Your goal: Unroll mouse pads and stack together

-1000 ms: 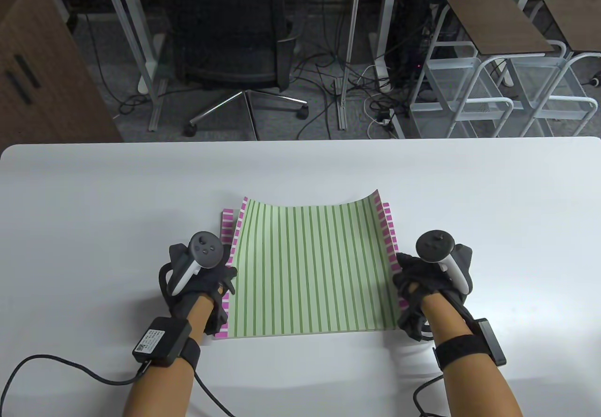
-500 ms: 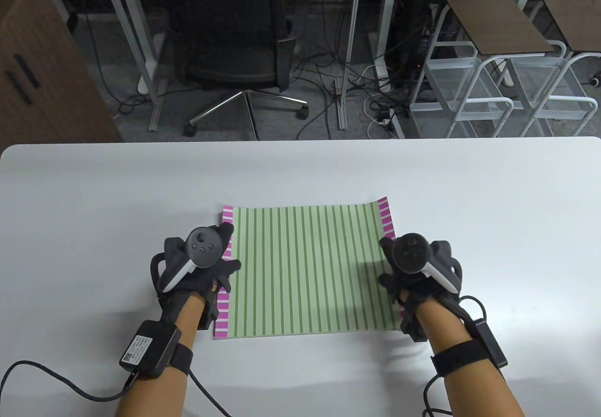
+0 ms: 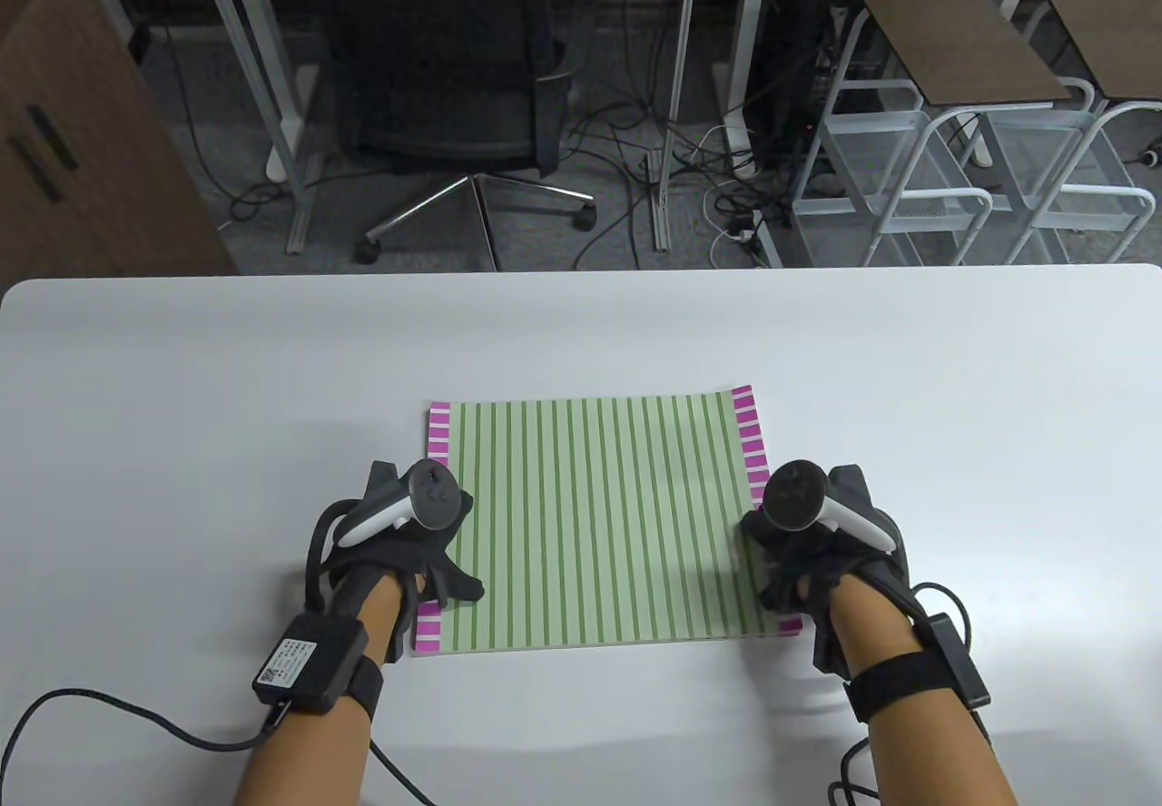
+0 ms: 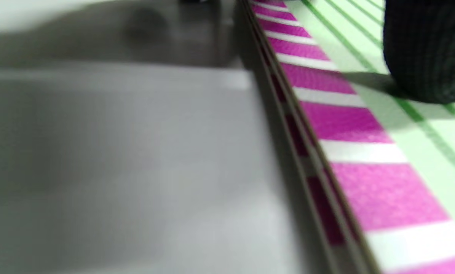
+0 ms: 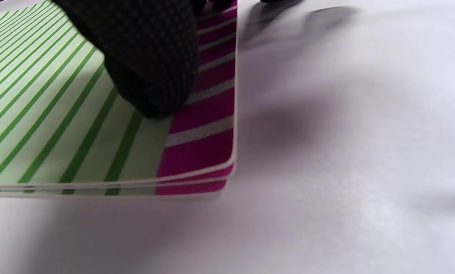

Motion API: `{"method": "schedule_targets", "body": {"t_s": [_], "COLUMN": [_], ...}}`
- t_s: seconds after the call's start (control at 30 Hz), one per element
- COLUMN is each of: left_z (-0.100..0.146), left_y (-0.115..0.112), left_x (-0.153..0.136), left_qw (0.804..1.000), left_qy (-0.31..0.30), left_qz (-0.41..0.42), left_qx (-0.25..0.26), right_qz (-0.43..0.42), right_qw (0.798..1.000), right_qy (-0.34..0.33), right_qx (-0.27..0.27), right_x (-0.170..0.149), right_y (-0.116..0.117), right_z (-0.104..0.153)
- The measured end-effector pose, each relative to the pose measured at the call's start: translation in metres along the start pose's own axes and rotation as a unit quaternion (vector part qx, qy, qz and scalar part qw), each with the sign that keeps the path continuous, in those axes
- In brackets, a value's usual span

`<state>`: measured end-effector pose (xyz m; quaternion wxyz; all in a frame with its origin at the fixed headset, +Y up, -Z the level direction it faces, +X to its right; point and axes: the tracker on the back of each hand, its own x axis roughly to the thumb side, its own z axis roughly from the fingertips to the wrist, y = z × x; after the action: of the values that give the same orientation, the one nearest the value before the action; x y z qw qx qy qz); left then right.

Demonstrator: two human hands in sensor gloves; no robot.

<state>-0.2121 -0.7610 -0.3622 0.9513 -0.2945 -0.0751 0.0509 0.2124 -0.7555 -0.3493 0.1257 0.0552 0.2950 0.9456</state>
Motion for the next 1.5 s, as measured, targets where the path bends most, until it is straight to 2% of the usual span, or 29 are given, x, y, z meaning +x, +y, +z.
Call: {"method": "schedule_targets", "body": {"t_s": [0.2, 0.33, 0.43, 0.5, 0.53, 0.63, 0.7, 0.8, 0.9, 0.93, 1.03, 1.2, 1.5], "left_z": [0.004, 0.017, 0.034, 0.053, 0.059, 0.081, 0.093, 0.1, 0.096, 0.093, 0.087, 0.08, 0.072], "left_y": [0.0, 0.015, 0.036, 0.055, 0.06, 0.077, 0.082, 0.078, 0.069, 0.065, 0.056, 0.047, 0.04], "left_x": [0.003, 0.016, 0.021, 0.024, 0.025, 0.028, 0.028, 0.027, 0.026, 0.025, 0.024, 0.024, 0.025], "left_qw": [1.0, 0.992, 0.986, 0.966, 0.957, 0.912, 0.873, 0.836, 0.822, 0.821, 0.824, 0.832, 0.844], "left_qy": [-0.001, -0.005, -0.065, -0.126, -0.145, -0.211, -0.259, -0.308, -0.337, -0.343, -0.359, -0.369, -0.369], "left_qz": [-0.007, -0.08, 0.022, 0.108, 0.133, 0.232, 0.307, 0.366, 0.383, 0.388, 0.389, 0.384, 0.374], "left_qx": [0.029, 0.096, 0.15, 0.2, 0.215, 0.263, 0.277, 0.268, 0.252, 0.241, 0.204, 0.156, 0.111], "right_qz": [0.026, -0.02, -0.067, -0.093, -0.105, -0.171, -0.213, -0.243, -0.264, -0.272, -0.27, -0.256, -0.263], "right_qw": [1.0, 0.998, 0.989, 0.973, 0.967, 0.938, 0.917, 0.893, 0.88, 0.875, 0.876, 0.887, 0.9], "right_qy": [-0.008, -0.027, -0.064, -0.108, -0.12, -0.183, -0.219, -0.267, -0.303, -0.317, -0.333, -0.343, -0.325], "right_qx": [-0.008, -0.053, -0.115, -0.183, -0.198, -0.24, -0.258, -0.269, -0.251, -0.243, -0.218, -0.175, -0.123], "right_x": [0.006, 0.006, 0.011, 0.018, 0.02, 0.03, 0.037, 0.047, 0.054, 0.057, 0.063, 0.07, 0.066], "right_y": [-0.002, -0.024, -0.04, -0.052, -0.055, -0.063, -0.065, -0.065, -0.063, -0.061, -0.055, -0.045, -0.031], "right_z": [0.0, 0.013, 0.028, 0.041, 0.044, 0.055, 0.061, 0.066, 0.068, 0.067, 0.065, 0.057, 0.038]}}
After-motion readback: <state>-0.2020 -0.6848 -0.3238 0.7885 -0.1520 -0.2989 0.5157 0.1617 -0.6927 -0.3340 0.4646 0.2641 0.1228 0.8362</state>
